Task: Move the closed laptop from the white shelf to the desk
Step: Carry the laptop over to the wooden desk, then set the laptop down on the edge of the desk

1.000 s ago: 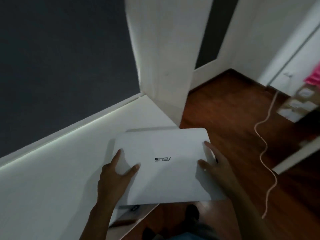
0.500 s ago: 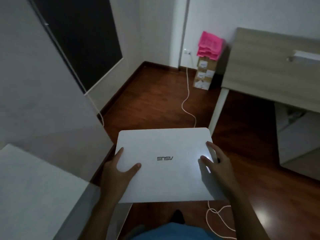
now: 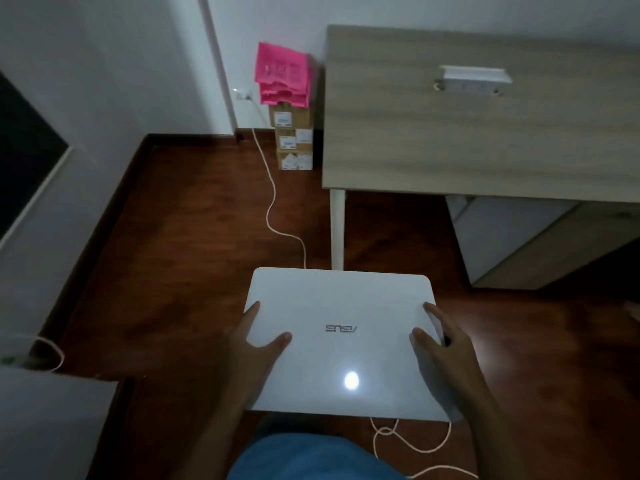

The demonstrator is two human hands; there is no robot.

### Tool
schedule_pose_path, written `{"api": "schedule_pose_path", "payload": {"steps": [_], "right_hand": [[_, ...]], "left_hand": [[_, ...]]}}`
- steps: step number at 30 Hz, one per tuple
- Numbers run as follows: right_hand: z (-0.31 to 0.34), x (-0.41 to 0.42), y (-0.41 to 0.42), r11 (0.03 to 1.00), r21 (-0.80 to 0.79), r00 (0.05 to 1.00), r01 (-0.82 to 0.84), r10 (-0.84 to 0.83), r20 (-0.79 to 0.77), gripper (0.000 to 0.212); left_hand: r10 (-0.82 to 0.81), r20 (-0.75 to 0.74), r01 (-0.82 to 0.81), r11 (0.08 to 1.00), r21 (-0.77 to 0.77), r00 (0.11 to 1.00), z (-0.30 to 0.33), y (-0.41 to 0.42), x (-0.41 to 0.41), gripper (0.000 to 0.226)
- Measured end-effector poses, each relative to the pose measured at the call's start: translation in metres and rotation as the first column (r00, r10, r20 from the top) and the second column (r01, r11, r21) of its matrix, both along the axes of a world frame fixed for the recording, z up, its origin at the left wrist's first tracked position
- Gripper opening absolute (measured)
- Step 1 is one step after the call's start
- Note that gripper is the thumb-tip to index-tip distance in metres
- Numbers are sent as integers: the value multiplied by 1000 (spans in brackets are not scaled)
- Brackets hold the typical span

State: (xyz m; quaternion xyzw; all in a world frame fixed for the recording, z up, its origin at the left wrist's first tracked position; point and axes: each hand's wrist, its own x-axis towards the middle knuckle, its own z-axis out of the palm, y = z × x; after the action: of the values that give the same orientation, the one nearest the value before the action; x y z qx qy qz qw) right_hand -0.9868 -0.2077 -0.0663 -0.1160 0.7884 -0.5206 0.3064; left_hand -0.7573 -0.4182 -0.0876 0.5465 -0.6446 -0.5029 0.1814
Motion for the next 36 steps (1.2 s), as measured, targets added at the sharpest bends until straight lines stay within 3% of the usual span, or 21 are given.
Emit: {"api": "schedule_pose_path", "payload": {"steps": [3, 9, 15, 25, 36], "right_hand": [[2, -49, -33, 996, 51, 997, 72, -71, -29, 52], [17, -138, -94, 983, 51, 981, 176, -171, -86, 52], [13, -231, -145, 970, -3, 968, 242, -242, -60, 52], [-25, -424, -245, 1000, 27, 999, -1, 1, -33, 64], [-58, -480, -291, 974, 94, 978, -206, 207, 3, 83]], "left_hand": [[-80, -70, 80, 997, 0, 994, -7, -47, -63, 83], [-229, 7, 229, 969, -89, 973, 7, -139, -179, 85], [-265, 30, 267, 957, -114, 964, 9, -200, -283, 90], [-160, 74, 168, 980, -110, 984, -21, -261, -430, 85], [-91, 120, 92, 996, -1, 989, -40, -298, -469, 81]]}}
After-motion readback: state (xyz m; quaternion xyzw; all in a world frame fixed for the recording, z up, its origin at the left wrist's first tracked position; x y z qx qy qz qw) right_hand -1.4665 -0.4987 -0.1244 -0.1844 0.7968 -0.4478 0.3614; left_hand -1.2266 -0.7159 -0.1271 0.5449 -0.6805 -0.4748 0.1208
